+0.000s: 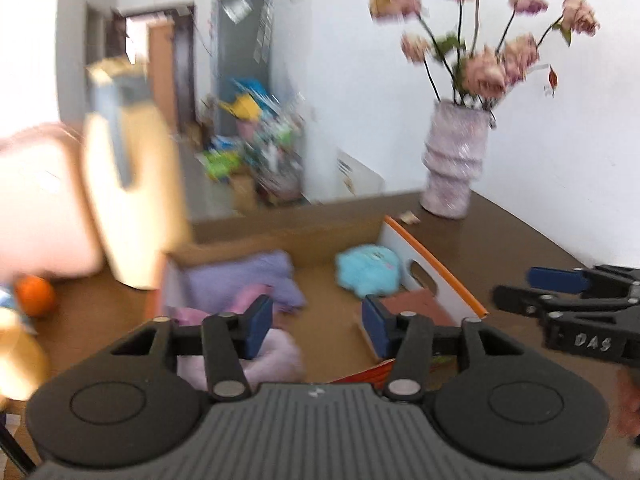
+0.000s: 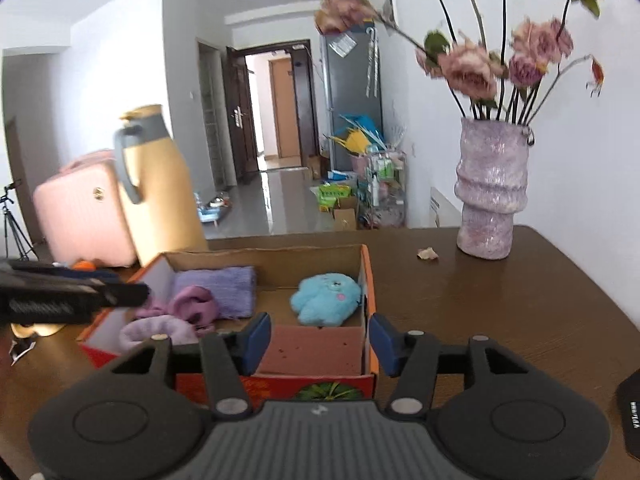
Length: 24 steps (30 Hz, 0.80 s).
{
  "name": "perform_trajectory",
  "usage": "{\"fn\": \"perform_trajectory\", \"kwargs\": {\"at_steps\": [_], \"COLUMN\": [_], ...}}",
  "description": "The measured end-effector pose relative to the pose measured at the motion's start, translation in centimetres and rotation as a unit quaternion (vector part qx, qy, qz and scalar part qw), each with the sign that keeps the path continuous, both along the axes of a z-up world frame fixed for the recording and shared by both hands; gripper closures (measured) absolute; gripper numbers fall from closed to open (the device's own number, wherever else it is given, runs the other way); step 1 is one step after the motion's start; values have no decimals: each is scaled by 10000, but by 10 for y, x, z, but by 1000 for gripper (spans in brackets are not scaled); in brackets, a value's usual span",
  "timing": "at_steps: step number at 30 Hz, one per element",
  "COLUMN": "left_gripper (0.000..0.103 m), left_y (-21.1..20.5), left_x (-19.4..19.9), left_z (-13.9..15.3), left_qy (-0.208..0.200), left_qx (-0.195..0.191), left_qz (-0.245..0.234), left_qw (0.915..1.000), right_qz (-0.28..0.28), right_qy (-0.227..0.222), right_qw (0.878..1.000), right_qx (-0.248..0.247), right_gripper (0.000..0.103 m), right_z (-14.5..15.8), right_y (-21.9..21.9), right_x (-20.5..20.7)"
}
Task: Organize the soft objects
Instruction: 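Lift both grippers out of the box toward the plush sheep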
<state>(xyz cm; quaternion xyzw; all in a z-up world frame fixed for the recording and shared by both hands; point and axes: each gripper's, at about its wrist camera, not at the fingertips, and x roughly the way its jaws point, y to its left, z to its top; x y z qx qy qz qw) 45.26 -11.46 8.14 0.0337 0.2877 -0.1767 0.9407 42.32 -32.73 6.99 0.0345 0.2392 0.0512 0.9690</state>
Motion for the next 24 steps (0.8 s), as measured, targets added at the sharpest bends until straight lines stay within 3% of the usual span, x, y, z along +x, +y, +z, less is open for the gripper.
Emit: {"fn": "perform_trajectory", "kwargs": {"at_steps": [5, 9, 11, 15, 20, 24], "left_gripper": [42, 32, 30, 29, 29, 29], "left_y": [34, 56, 67, 83, 100, 118], "left_x": [-68, -131, -161, -203, -238, -271], "left_z": [30, 30, 24, 3, -33, -55], "left_qy": [-869, -1460, -1603, -1559, -1343, -1170], "left_qx": [401, 605, 520, 303, 217, 5], "left_qz": [437, 844, 937, 964, 1285, 1467], "left_qw": [9944, 9838, 9812, 9826, 9823, 9822], "right_qz": [152, 323, 455, 595, 171, 103], "right_qy": [-359, -563, -611, -651, -720, -743], "right_qw": [9992, 9979, 9970, 9959, 9958, 9958], "right_qx": [73, -11, -126, -177, -531, -532], "right_gripper": [40, 39, 38, 37, 37, 37], "right_z": [21, 16, 9, -7, -34, -51], "right_y": [6, 21, 30, 44, 59, 62], "right_x": [-50, -96, -118, -158, -196, -232]}}
